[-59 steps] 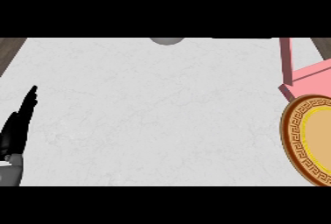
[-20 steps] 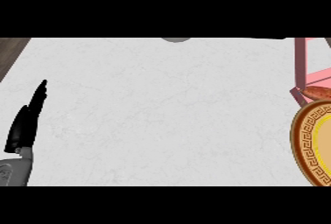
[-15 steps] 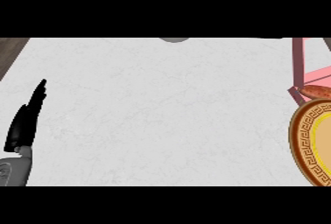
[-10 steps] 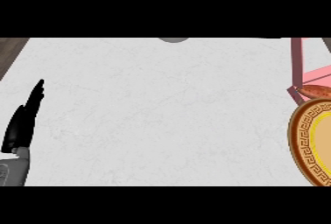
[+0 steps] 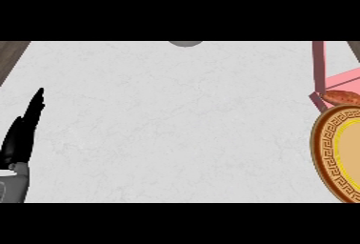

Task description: Pick the sweet potato from the plate and place it in the cardboard box

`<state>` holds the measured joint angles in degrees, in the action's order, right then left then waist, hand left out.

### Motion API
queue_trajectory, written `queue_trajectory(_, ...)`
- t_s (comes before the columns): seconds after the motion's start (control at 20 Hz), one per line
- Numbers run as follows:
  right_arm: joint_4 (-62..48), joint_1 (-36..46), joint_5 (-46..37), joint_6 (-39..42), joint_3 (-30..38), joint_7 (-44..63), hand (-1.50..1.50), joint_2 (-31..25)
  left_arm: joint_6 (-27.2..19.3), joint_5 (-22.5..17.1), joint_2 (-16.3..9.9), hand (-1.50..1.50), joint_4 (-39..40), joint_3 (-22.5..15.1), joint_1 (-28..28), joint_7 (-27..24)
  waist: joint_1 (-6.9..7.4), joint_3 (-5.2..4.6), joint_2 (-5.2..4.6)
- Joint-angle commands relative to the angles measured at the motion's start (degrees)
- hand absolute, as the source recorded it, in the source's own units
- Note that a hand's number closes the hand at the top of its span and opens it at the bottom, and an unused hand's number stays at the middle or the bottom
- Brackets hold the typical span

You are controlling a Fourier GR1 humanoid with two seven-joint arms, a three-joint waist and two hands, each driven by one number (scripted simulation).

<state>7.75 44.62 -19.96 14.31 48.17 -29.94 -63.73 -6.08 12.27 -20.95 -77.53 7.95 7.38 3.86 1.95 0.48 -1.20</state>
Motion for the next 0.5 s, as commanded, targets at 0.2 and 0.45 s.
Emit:
queue_trajectory(0.2, -0.99, -10.46, 2.38, 6.4, 2.67, -4.41, -1.5, -5.67, 2.08, -2.0, -2.53, 0.0, -0.62, 2.7, -1.72, -0.64, -0.45, 0.14, 0.13)
queue_trajectory(0.45, -0.39, -16.09, 0.8, 11.15, 1.05, -8.48, -1.5, -6.52, -0.19, -0.37, -0.22, 0.0, -0.05, 1.4, -2.61, -1.6, -0.68, 0.26, 0.06)
